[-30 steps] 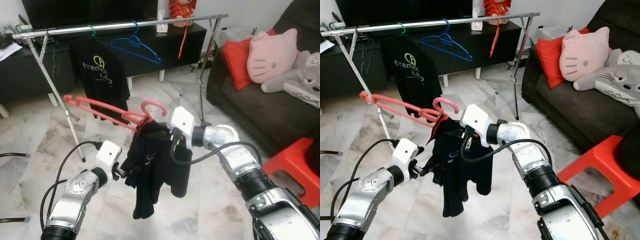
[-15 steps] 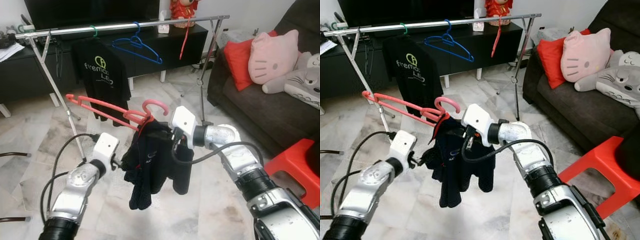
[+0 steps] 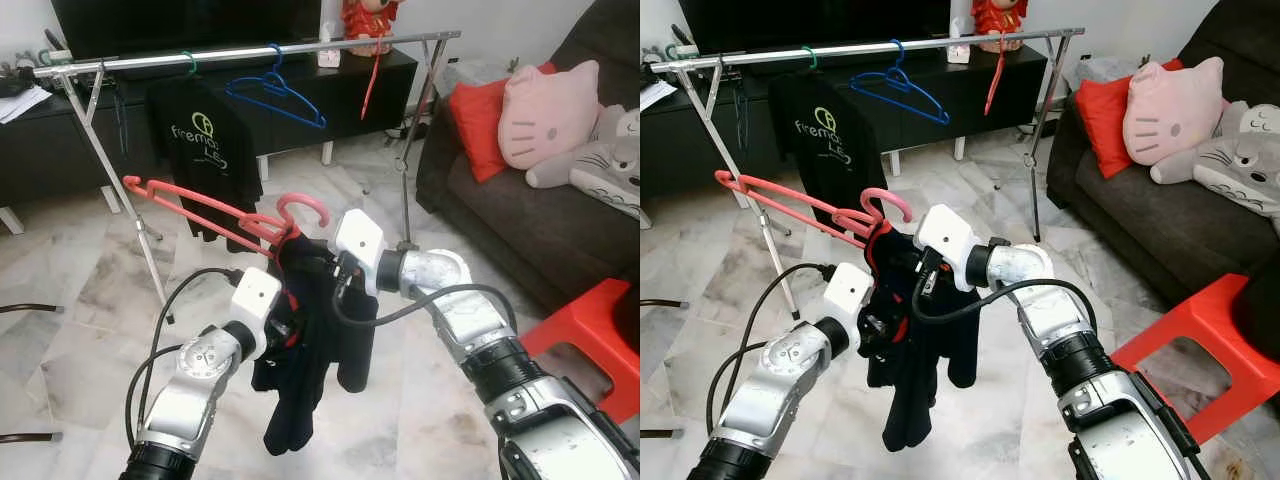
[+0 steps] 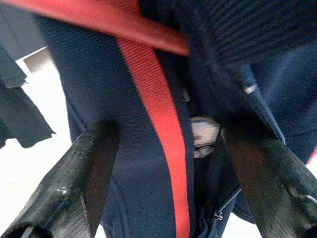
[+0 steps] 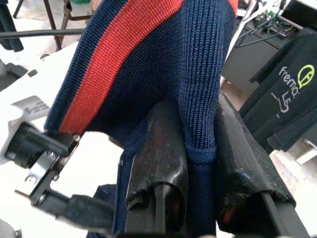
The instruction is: Hang hanger
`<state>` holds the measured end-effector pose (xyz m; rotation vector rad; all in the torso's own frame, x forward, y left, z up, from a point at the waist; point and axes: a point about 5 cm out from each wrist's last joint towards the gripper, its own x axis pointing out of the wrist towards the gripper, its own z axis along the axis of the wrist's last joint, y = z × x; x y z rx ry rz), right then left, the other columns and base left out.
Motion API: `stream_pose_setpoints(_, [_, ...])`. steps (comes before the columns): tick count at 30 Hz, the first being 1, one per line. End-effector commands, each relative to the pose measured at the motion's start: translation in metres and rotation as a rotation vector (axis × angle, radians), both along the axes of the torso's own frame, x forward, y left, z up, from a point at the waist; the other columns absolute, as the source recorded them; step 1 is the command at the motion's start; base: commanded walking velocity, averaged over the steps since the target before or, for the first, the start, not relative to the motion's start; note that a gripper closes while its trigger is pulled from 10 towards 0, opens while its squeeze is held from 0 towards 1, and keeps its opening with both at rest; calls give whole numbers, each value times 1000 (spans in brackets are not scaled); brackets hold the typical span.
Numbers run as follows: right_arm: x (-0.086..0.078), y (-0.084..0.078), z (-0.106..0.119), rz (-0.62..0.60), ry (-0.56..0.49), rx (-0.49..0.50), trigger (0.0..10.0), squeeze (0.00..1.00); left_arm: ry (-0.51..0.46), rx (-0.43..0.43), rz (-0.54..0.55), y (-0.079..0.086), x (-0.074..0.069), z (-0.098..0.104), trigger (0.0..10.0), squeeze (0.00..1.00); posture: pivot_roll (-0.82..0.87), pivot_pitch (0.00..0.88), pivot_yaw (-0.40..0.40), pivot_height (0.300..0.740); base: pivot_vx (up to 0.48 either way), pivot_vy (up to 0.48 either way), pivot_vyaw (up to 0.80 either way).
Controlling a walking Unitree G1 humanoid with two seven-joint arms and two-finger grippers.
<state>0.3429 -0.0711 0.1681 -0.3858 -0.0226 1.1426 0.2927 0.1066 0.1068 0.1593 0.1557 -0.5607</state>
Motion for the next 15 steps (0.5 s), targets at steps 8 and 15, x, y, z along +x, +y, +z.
stream_pose_setpoints(8, [4, 8, 18, -4, -43, 40, 10000, 0, -23, 72, 136, -16, 11, 5, 10000, 0, -121, 41, -46, 740, 0, 0, 0])
stream_pose_setpoints(15, [4, 9, 18, -6, -44, 38, 10000, 0, -43, 196, 186, -19, 15, 5, 10000, 0, -122, 42, -46, 740, 0, 0, 0])
